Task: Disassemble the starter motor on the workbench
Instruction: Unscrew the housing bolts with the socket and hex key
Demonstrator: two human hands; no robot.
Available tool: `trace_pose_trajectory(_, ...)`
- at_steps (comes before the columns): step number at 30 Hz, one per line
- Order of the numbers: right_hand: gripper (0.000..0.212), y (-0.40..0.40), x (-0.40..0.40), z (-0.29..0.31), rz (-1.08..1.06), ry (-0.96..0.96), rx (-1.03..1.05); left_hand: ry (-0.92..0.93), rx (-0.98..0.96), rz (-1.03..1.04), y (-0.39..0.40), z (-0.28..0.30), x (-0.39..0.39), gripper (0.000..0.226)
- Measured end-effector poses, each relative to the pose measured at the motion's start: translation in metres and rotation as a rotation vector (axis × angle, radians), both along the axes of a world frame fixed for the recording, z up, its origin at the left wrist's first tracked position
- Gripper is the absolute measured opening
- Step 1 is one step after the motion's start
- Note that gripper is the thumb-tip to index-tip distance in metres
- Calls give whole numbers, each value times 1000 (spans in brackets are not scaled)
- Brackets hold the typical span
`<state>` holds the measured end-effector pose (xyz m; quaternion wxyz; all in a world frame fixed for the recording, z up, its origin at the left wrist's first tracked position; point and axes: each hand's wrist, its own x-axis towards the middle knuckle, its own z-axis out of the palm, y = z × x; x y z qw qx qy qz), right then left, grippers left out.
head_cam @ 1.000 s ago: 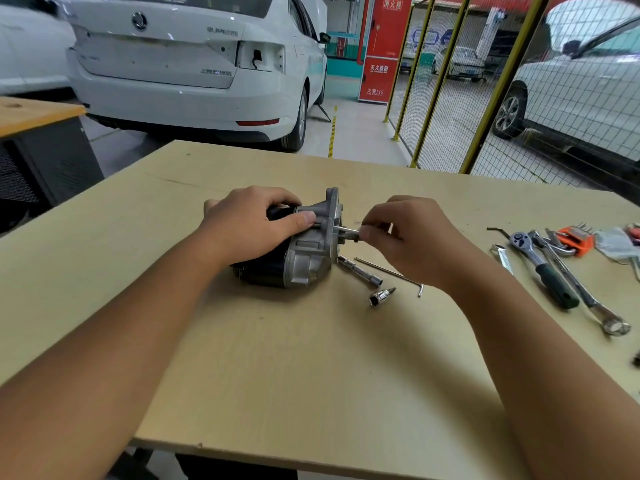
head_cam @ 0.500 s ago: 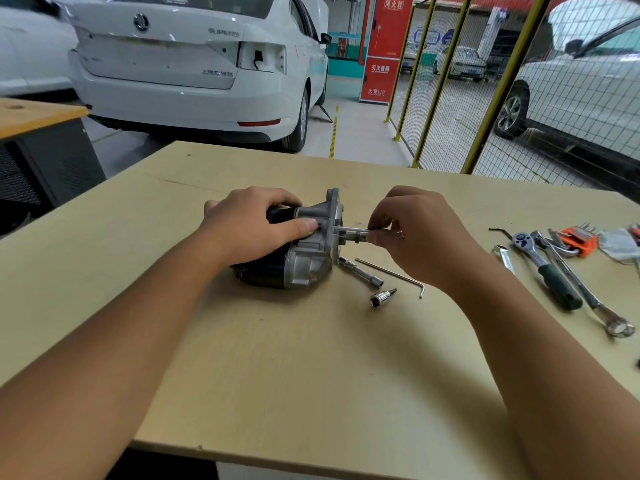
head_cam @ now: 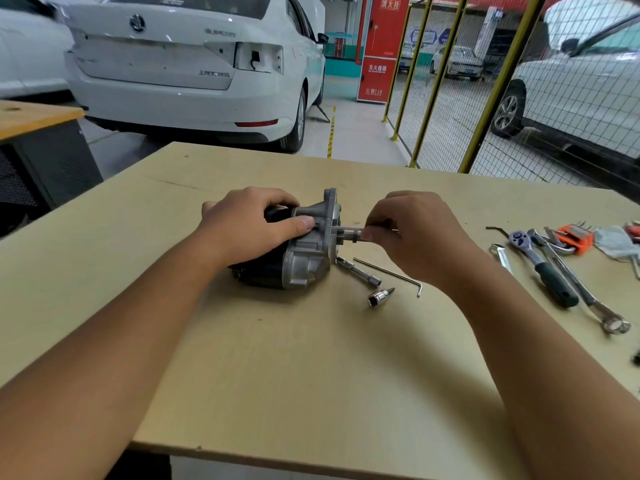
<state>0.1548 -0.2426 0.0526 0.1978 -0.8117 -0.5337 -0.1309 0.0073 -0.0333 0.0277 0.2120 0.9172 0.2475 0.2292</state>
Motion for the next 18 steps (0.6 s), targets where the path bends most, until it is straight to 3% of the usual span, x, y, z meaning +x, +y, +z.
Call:
trace_pose_trajectory(6, 8, -1, -1, 1, 28, 58, 46, 3, 11, -2, 1, -1, 0, 71)
trace_pose_trajectory(12, 22, 0, 0, -2, 48, 99, 10, -7, 13, 8, 0, -1, 1, 61)
trace_pose_trajectory(18, 7, 0, -4, 3, 13, 51, 93, 5, 4, -2, 0, 0, -1, 63)
